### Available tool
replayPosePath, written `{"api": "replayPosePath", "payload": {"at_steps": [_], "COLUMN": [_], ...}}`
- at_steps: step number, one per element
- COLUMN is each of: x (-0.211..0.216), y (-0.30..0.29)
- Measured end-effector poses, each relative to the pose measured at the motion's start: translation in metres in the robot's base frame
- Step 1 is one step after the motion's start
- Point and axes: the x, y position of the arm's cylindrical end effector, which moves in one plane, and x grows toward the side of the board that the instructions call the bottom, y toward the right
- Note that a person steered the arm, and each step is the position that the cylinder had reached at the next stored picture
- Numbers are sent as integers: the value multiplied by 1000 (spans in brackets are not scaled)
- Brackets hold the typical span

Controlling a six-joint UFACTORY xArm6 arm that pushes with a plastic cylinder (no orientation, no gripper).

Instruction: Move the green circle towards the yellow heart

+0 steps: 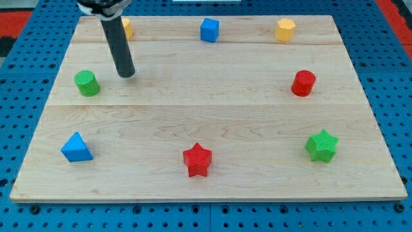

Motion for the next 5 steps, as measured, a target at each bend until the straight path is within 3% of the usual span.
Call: {"api": "replayPosePath", "payload": {"at_steps": [2,3,5], "x": [49,50,36], "y": [-32,-84,-72]}}
